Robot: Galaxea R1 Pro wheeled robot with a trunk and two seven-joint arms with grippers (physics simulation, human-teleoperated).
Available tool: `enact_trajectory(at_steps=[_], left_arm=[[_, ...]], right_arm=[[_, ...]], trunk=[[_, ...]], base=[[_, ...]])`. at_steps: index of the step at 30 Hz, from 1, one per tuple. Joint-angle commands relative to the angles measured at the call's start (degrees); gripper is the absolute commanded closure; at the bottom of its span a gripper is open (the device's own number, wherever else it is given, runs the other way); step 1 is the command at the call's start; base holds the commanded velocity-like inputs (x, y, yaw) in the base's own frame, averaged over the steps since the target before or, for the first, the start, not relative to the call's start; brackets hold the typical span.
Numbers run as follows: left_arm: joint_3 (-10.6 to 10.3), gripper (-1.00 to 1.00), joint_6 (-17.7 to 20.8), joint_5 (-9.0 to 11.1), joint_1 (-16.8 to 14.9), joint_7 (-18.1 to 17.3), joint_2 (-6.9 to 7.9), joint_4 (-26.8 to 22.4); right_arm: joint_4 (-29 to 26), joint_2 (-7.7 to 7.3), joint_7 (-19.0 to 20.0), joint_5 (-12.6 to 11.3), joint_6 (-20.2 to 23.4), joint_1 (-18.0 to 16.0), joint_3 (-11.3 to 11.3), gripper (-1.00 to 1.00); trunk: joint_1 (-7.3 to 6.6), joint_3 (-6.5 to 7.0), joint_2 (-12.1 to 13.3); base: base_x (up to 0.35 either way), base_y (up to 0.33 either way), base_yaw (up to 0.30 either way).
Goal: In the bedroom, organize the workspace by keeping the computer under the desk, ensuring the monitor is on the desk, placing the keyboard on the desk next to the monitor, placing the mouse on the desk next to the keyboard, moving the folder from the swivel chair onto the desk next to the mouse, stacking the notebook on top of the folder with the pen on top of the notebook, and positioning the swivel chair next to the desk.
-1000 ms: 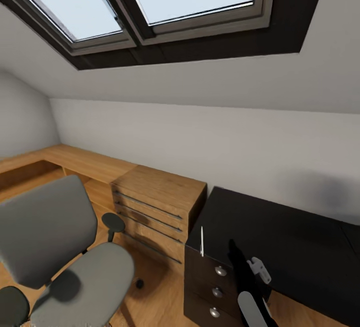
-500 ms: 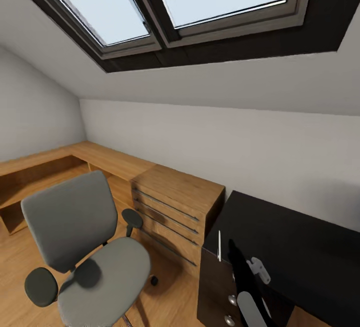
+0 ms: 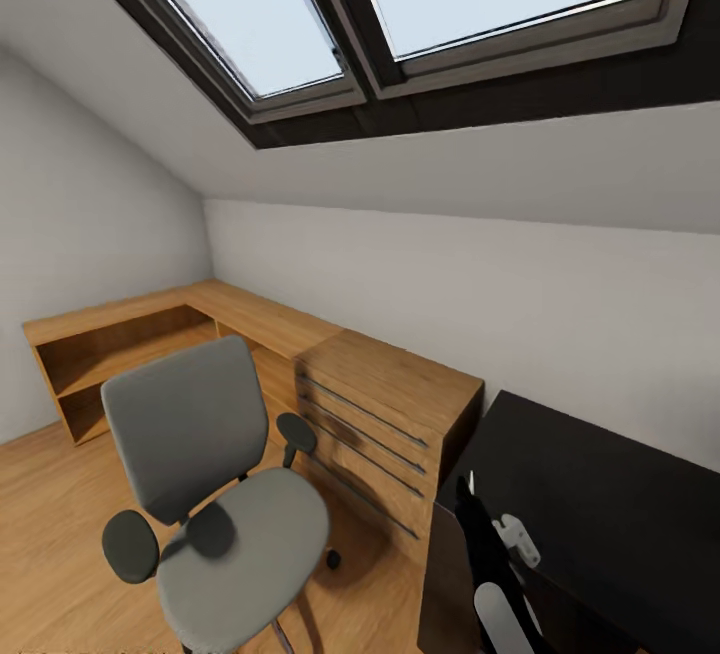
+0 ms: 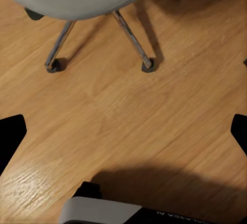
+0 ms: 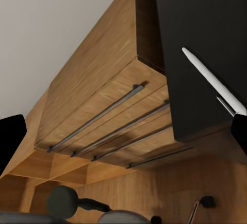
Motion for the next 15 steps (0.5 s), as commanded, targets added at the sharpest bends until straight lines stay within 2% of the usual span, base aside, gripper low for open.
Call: enact_trajectory(at_steps=[1,11,15], left_arm=[[-0.1,-1.0,0.2,0.36,-0.02,0.38,0.02,-0.13],[-0.05,-1.0,0.15,0.36,-0.01,0.38,0.02,-0.16],[-0.04,-1.0,0.16,0.36,-0.01,0.38,0.02,-0.18]], right_arm=[[-0.06,-0.03,-0.19,-0.55,-0.37,-0.03,0.19,-1.0],[-0.44,-0.18,0.19,-0.79,-0.29,-0.03,0.16,-1.0],[-0.57,-0.54,0.37,0.1,-0.5,-0.03,0.08,-1.0]], trunk=[[0.01,-0.06,-0.06],[0.01,-0.05,-0.06],[0.01,-0.05,-0.06]], base=[[0.0,0.0,0.077],[0.0,0.0,0.024],[0.0,0.0,0.002]])
